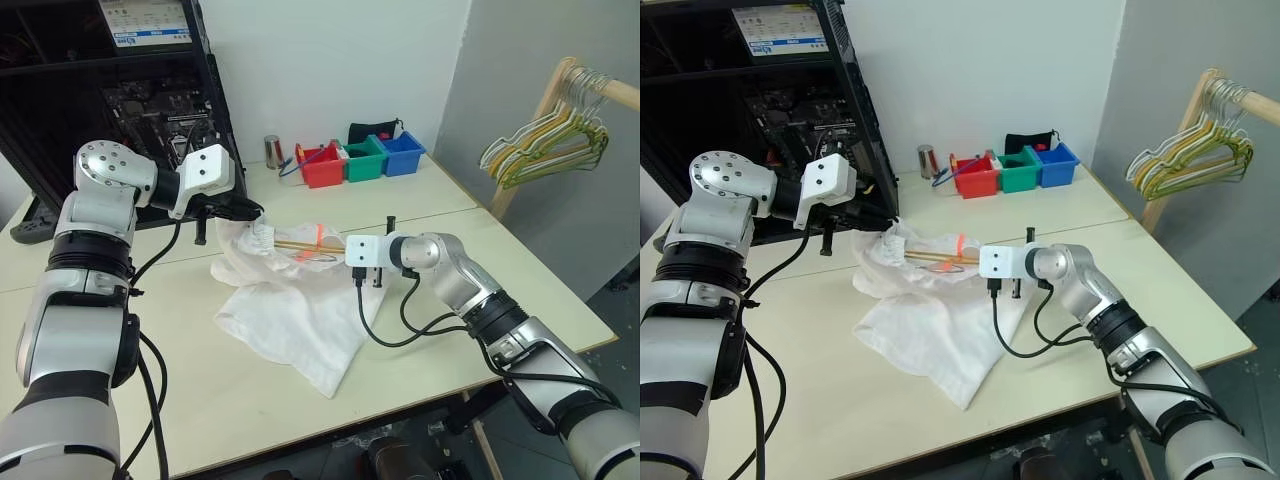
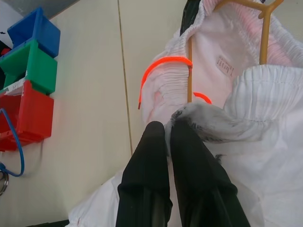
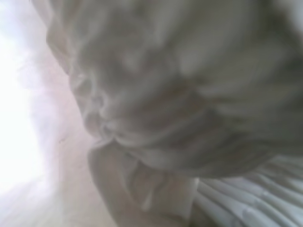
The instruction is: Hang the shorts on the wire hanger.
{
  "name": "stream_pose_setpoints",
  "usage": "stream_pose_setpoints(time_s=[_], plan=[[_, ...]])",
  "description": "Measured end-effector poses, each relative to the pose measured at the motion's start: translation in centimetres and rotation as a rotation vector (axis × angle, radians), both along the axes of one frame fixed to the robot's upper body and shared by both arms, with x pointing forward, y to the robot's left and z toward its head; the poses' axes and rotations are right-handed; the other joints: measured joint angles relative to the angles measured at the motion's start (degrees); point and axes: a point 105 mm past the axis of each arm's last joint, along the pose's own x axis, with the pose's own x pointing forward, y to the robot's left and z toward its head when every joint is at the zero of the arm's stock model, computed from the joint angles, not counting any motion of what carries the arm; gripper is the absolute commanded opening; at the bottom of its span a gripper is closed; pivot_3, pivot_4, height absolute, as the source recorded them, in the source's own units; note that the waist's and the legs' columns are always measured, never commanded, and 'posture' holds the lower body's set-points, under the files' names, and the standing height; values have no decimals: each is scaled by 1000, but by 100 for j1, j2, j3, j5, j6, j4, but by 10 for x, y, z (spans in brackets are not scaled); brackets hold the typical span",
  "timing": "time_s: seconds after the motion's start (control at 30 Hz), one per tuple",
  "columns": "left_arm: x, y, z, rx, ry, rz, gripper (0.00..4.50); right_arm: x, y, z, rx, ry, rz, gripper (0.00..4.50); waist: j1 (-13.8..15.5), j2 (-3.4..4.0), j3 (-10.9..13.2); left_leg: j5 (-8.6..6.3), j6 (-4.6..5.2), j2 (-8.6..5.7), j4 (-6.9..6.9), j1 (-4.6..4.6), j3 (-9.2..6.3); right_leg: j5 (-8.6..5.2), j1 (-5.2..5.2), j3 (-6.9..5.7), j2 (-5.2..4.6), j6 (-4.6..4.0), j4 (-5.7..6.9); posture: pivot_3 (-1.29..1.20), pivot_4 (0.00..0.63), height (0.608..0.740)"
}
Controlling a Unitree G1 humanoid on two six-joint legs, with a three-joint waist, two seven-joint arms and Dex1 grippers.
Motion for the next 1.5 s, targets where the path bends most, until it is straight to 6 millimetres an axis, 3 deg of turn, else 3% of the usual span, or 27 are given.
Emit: stream_pose_setpoints(time_s=[0.13,0.3,0.57,0.6,0.7,0.83,0.93,1.03,1.23,1.4,1.5], plan=[[-2,4,-2,18,33,12,294,1,1,4,-26,-63,24,0,-6,0,0,0,0,-1,0,1,2,0,0,-2,2,0,0,-129,0,740],[-10,20,0,51,66,25,1104,2,3,7,-41,-115,50,0,-8,0,0,0,0,0,-1,2,3,0,0,-2,5,0,0,-127,0,740],[-18,16,-25,38,144,21,2617,7,12,23,-76,-245,108,0,-3,-1,0,0,0,3,0,1,-1,0,0,13,1,-1,1,-125,0,740],[-18,16,-24,32,149,26,2617,7,12,23,-83,-251,112,0,-3,-1,0,0,0,1,0,-2,-2,0,0,12,1,-1,-1,-123,0,740],[-11,21,-2,-20,141,85,2617,8,11,21,-101,-275,123,0,2,-8,0,0,0,-5,6,-10,-2,1,-4,3,4,-1,0,-122,0,740],[-5,42,64,-112,4,201,2617,11,10,20,-120,-296,130,0,-12,-6,-1,0,0,-10,-1,0,11,-1,-3,-2,7,0,-3,-121,0,740],[-1,49,76,-164,-7,259,2617,13,8,17,-121,-292,123,0,-17,-4,0,0,0,-8,-2,5,12,-4,-2,-1,8,6,1,-119,0,740],[10,64,67,-169,-30,379,2617,12,9,17,-119,-301,133,0,-10,-4,0,0,0,-6,-2,6,7,-3,-2,-1,7,4,3,-119,0,740],[11,49,15,-145,115,308,2617,12,15,20,-116,-323,145,0,-3,-5,0,0,-1,-1,2,0,5,0,-5,2,2,-1,4,-128,0,740],[2,51,-4,-83,149,274,2617,12,15,20,-115,-322,143,0,-27,-4,-1,0,-1,2,-1,-1,1,0,-12,17,0,-2,5,-139,0,740],[-11,67,-17,-34,191,291,2617,14,11,20,-110,-305,125,0,-80,-4,-1,0,-1,2,-1,-1,0,1,-16,18,0,-2,7,-138,0,740]])
